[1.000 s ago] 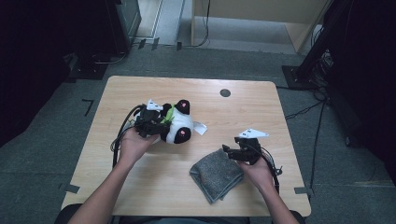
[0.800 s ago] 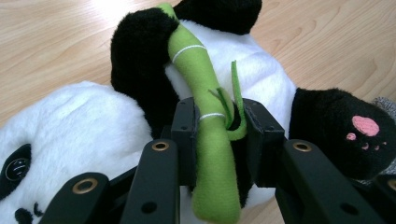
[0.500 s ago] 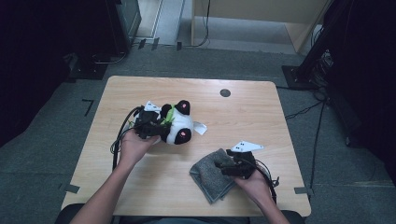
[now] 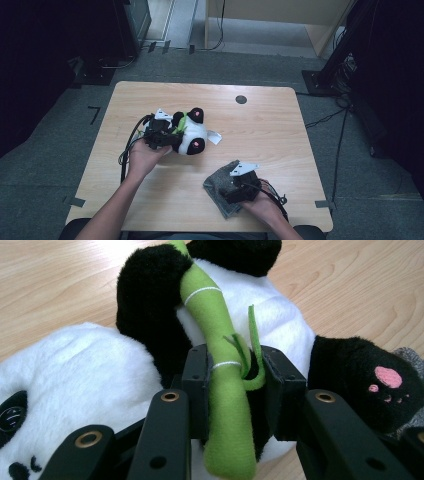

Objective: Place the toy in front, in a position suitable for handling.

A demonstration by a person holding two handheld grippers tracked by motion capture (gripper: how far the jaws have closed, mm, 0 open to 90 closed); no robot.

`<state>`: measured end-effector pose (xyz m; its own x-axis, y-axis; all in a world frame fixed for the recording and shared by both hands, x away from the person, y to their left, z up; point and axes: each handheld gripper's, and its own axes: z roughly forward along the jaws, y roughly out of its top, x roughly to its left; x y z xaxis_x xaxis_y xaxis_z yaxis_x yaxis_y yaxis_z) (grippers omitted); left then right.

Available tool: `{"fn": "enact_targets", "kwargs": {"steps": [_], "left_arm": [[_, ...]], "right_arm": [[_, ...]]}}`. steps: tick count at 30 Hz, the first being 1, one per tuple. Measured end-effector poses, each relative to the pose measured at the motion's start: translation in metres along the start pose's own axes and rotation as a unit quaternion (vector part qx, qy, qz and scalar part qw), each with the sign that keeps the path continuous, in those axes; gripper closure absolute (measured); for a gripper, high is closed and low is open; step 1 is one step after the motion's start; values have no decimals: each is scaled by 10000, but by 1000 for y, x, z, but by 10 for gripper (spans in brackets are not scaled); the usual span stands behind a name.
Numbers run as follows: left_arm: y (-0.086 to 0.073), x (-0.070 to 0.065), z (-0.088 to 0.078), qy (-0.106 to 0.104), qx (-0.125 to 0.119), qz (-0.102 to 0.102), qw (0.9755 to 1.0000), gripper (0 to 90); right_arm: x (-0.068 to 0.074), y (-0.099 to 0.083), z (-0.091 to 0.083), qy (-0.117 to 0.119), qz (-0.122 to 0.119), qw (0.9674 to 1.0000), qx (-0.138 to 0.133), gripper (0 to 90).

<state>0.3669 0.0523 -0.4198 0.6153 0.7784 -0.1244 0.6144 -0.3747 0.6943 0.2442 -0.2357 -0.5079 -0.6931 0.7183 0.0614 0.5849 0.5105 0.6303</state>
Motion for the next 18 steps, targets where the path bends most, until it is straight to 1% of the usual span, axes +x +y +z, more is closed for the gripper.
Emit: {"fn": "enact_targets", "kwargs": {"steps": [1, 2, 3, 5, 6, 7, 8, 10, 11, 12, 13, 16, 18], "left_arm": [[0, 0, 0, -6, -7, 5, 10000, 681], [-1, 0, 0, -24, 12, 30, 10000, 682], [-1, 0, 0, -24, 12, 30, 10000, 682], [-2, -1, -1, -43, 11, 0, 10000, 683], [-2, -1, 0, -57, 11, -9, 10000, 683], [-2, -1, 0, -69, 21, -12, 10000, 683], [-2, -2, -1, -79, 30, -23, 10000, 684], [-2, -4, -1, -128, 56, -13, 9999, 687], [-2, -5, -1, -145, 55, -32, 9999, 688], [-3, -6, -1, -171, 71, -12, 9998, 690], [-3, -8, -1, -184, 79, -7, 9998, 690], [-5, -14, -2, -257, 87, 0, 9996, 690], [-7, -18, -3, -302, 73, -20, 9995, 690]], "right_arm": [[0, 0, 1, -43, -47, 10000, -7, 161], [-2, -2, 1, -118, -86, 9999, -79, 196], [-4, -2, 1, -153, -69, 9998, -106, 241], [-11, -2, -1, -183, -19, 9997, -178, 362], [-15, -2, -3, -205, 14, 9996, -203, 455], [-15, -2, -3, -205, 14, 9996, -203, 455], [-19, -3, -4, -208, 50, 9995, -232, 535], [-27, -4, -6, -158, 106, 9994, -282, 658], [-31, -4, -6, -121, 137, 9995, -272, 696], [-38, -2, -7, 10, 244, 9994, -225, 733], [-38, -2, -7, 10, 244, 9994, -225, 733], [-44, 1, -7, 93, 342, 9993, -143, 743], [-45, 2, -7, 97, 337, 9993, -126, 744]]}}
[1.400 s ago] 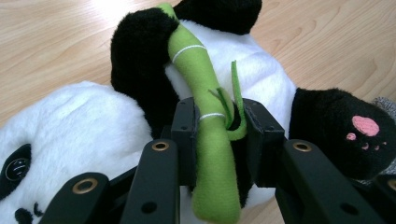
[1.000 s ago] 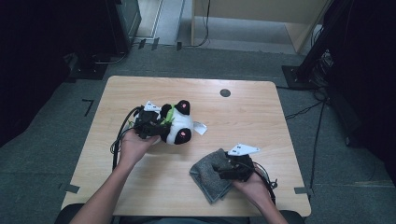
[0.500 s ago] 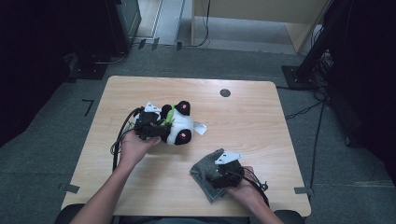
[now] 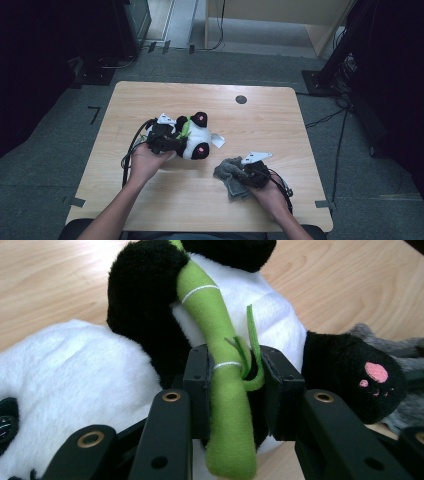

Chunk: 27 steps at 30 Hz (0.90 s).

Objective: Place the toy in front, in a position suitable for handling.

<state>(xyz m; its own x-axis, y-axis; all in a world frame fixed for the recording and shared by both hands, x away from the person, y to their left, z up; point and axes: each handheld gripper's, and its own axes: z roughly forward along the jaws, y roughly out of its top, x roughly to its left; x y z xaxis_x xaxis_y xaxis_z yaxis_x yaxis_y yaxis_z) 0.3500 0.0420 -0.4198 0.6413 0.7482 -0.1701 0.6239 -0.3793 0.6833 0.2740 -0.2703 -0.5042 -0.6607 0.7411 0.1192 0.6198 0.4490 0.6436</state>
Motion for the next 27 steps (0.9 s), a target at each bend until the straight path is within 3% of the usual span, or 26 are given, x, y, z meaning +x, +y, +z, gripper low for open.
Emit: {"fn": "enact_targets", "kwargs": {"steps": [4, 6, 8, 11, 15, 21, 24, 26, 27], "left_arm": [[-4, -12, -1, -81, -4, 17, 10000, 688], [-5, -17, -1, -162, -17, 18, 9999, 686], [-7, -22, -1, -200, -45, 16, 9998, 686], [-8, -28, 0, -195, -58, 42, 9998, 684], [-8, -32, 2, -338, -87, -49, 9994, 681], [-8, -45, 8, -402, -174, -68, 9990, 670], [-9, -44, 9, -345, -253, 38, 9991, 583], [-10, -43, 9, -457, -187, 88, 9987, 552], [-9, -42, 9, -557, -168, 85, 9983, 482]], "right_arm": [[-6, 1, -2, -34, 50, 10000, 32, 758], [-13, 3, -7, -88, 267, 9995, 113, 777], [-17, 3, -9, -125, 220, 9997, 75, 779], [-23, 4, -18, -210, 335, 9991, -137, 779], [-28, 9, -39, -394, 467, 9964, -590, 786], [-33, 12, -50, -461, 614, 9935, -837, 786], [-36, 15, -57, -513, 683, 9914, -989, 785], [-37, 15, -58, -493, 753, 9911, -979, 786], [-38, 14, -59, -459, 803, 9908, -990, 786]]}}
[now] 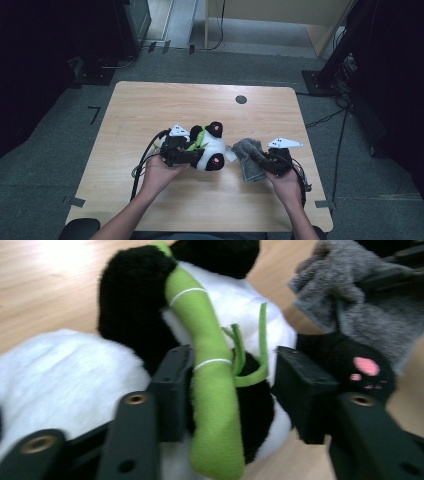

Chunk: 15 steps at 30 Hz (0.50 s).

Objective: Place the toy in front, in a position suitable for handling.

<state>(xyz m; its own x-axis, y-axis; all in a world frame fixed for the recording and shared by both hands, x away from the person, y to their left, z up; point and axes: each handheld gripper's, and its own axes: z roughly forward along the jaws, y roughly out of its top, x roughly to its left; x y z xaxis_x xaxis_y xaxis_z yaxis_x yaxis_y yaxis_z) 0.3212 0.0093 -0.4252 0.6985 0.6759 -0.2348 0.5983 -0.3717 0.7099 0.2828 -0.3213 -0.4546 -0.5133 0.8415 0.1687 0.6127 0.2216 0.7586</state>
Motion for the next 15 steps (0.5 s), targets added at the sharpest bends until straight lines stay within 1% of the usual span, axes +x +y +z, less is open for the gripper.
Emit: {"fn": "enact_targets", "kwargs": {"steps": [1, 2, 3, 4, 5, 8, 10, 11, 13, 15], "left_arm": [[0, 0, -1, -62, 13, 18, 10000, 482], [0, 0, -1, -95, 15, 37, 9999, 420], [0, 0, -2, -117, 25, 50, 9999, 393], [0, 1, -4, -142, 18, 78, 9999, 393], [0, 2, -6, -142, 5, 129, 9998, 375], [-2, 4, -12, -65, -81, 354, 9993, 365], [-1, 7, -18, -97, -178, 397, 9990, 356], [-1, 9, -21, -85, -223, 451, 9987, 347], [0, 13, -28, 19, -313, 560, 9979, 336], [0, 20, -34, 52, -367, 615, 9974, 335]], "right_arm": [[0, 0, 0, 0, 0, 10000, 0, 786], [0, 0, 0, 6, 14, 10000, 19, 786], [0, 1, 0, 14, 9, 10000, 30, 786], [0, 1, 0, 14, 9, 10000, 30, 786], [0, 1, 0, 8, -15, 10000, 39, 786], [1, 3, -1, 39, -20, 10000, 63, 786], [1, 5, -1, 65, 9, 10000, 64, 785], [1, 6, -1, 93, 26, 9999, 78, 785], [1, 10, -1, 88, -3, 9999, 146, 785], [1, 12, -1, 96, -9, 9998, 154, 785]]}}
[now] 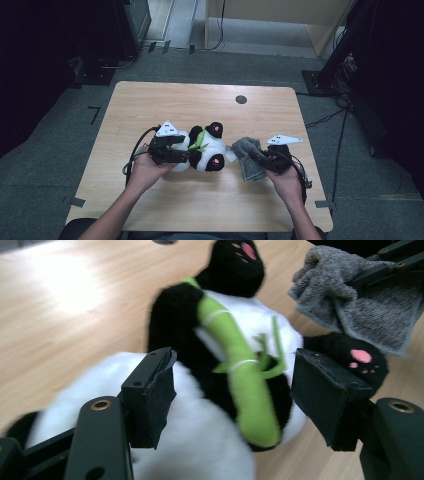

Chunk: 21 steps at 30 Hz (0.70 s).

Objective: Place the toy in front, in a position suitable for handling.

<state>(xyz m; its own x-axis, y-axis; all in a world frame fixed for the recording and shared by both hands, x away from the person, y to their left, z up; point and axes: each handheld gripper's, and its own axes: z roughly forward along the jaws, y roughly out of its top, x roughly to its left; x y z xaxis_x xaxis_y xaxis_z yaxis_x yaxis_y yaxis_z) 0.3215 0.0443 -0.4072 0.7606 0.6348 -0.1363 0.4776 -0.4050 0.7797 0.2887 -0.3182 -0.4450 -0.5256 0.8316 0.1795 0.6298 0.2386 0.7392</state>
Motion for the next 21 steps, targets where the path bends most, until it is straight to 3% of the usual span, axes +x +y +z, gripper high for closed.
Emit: {"fn": "enact_targets", "kwargs": {"steps": [6, 10, 17, 21], "left_arm": [[-5, 22, -16, -40, -97, -14, 9999, 334], [-11, 34, -21, 9, -62, 125, 9999, 326], [-23, 52, -27, 14, -72, -57, 10000, 307], [-29, 58, -27, -6, 29, -38, 10000, 288]], "right_arm": [[-1, 12, -4, 91, 36, 9999, -44, 784], [1, 21, -6, 120, -70, 9999, -72, 784], [6, 37, -7, 258, -165, 9995, -121, 783], [10, 45, -7, 255, -261, 9993, -104, 783]]}}
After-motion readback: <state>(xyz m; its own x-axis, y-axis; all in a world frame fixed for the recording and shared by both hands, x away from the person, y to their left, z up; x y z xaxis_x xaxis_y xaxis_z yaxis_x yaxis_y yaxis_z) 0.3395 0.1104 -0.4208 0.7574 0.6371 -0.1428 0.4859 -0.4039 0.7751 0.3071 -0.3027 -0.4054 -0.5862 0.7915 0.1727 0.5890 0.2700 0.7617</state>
